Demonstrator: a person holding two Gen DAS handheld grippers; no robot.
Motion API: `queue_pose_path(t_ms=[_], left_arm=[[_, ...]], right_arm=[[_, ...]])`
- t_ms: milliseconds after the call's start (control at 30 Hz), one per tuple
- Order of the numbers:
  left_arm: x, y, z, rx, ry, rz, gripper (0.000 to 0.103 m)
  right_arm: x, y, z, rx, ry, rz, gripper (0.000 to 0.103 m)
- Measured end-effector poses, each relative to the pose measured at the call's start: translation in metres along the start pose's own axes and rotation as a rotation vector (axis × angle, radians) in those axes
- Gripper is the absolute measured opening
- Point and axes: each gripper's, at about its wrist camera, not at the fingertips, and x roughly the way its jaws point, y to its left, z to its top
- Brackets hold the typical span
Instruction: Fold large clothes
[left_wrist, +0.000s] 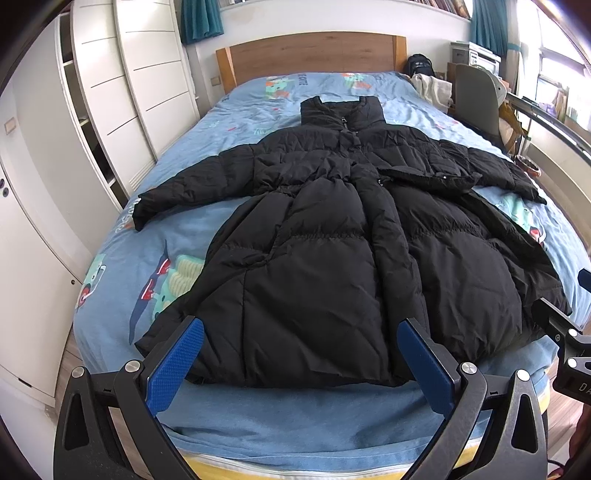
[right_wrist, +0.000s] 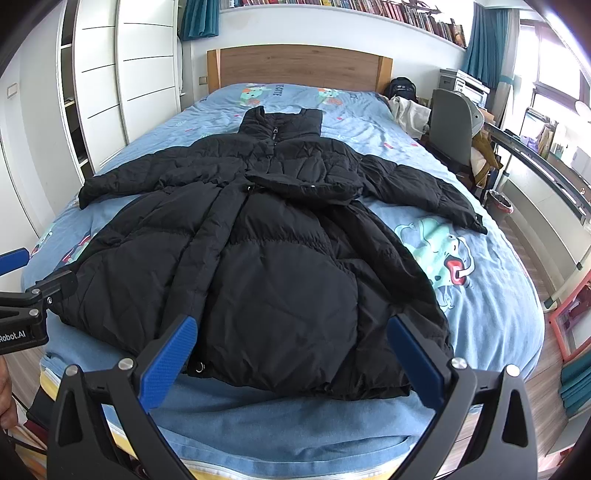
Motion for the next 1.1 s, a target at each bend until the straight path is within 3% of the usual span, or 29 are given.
queue_pose_path(t_ms=[1100], left_arm=[[-0.0096, 0.0031, -0.0026, 0.032, -0.061, -0.043, 0.102]], right_arm=[[-0.008, -0.001, 0.0005, 0.001, -0.038, -0.036, 0.103]])
